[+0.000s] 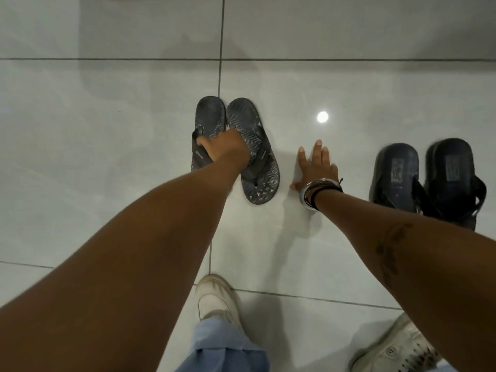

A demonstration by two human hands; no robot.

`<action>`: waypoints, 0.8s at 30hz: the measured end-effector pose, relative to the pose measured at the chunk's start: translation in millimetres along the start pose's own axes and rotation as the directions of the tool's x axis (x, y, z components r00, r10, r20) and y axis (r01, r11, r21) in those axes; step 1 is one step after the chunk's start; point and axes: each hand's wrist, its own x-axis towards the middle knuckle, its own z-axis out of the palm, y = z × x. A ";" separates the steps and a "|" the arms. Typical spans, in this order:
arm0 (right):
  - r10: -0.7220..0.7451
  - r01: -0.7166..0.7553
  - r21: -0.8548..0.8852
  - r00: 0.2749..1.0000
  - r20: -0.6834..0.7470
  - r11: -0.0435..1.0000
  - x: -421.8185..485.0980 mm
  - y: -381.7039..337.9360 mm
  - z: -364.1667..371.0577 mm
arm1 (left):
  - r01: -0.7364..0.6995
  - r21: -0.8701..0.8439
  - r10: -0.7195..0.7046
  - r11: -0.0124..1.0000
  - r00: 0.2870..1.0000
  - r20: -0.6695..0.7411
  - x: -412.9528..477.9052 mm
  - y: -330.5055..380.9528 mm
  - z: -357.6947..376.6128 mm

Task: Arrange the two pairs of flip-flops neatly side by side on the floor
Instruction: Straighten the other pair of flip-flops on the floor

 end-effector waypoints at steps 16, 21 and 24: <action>-0.014 0.022 -0.157 0.998 0.053 0.987 3.3 3.9 0.6 | -0.159 0.051 0.165 0.986 0.977 -0.136 52.8 -42.3 -43.9; 0.007 0.006 -0.170 0.997 0.075 0.985 5.6 1.7 2.0 | -0.206 0.084 0.216 0.975 0.966 -0.142 82.7 -42.4 -56.3; 0.006 0.007 -0.166 0.997 0.080 0.986 6.6 2.7 3.4 | -0.196 0.106 0.208 0.975 0.970 -0.123 91.8 -36.0 -52.9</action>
